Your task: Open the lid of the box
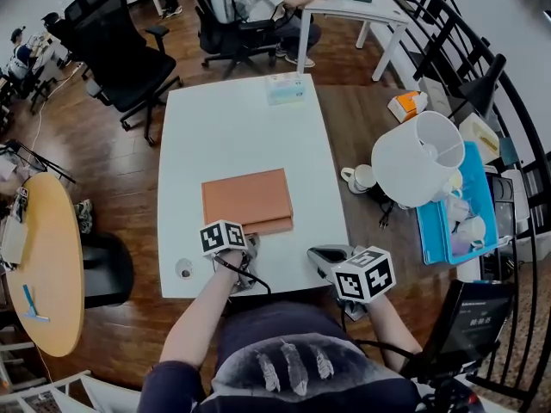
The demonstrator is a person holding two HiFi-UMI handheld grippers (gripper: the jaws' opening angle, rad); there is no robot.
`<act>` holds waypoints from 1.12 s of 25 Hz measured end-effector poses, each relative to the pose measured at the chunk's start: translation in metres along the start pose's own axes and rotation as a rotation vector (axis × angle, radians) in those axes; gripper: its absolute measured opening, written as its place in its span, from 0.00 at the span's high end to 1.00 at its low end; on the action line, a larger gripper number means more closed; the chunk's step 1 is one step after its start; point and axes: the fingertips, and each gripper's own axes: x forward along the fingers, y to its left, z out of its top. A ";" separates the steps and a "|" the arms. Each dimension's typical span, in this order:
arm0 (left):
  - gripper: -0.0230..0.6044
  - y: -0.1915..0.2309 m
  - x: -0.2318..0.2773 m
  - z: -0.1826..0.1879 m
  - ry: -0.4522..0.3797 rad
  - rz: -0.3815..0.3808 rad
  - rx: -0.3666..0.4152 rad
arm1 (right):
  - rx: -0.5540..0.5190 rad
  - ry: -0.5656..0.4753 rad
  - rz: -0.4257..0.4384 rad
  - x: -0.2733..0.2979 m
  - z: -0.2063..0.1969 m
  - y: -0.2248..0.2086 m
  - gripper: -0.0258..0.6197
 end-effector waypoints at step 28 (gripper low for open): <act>0.83 0.010 0.005 -0.030 0.029 0.168 0.062 | -0.058 0.025 0.047 0.005 -0.005 0.015 0.96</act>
